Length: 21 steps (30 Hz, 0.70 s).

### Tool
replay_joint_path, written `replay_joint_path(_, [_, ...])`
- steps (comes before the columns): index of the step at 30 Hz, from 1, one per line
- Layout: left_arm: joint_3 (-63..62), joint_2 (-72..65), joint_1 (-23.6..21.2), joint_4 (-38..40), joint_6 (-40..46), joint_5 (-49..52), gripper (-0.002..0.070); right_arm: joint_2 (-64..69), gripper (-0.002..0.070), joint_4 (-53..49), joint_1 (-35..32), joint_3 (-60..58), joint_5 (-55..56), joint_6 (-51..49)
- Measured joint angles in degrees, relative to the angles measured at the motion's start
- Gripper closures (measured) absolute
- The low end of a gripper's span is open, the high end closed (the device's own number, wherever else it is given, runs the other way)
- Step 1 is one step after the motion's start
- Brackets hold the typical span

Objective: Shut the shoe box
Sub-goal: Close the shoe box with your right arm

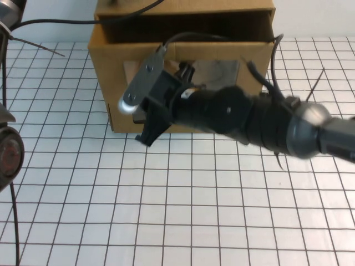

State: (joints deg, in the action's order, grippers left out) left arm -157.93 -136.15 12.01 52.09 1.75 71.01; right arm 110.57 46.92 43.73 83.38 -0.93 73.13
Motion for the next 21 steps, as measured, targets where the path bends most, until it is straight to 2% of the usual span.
replay_joint_path(8, [0.0, -0.1, 0.0, 0.2, 0.0, -0.2, 0.068, 3.4, 0.0689, -2.5, -5.2, 9.1, -10.7, 0.0])
replay_joint_path(21, [0.0, -0.1, -0.1, 0.2, 0.0, -0.2, 0.068, 4.6, 0.0689, -4.3, -7.1, 9.7, -7.7, 0.0])
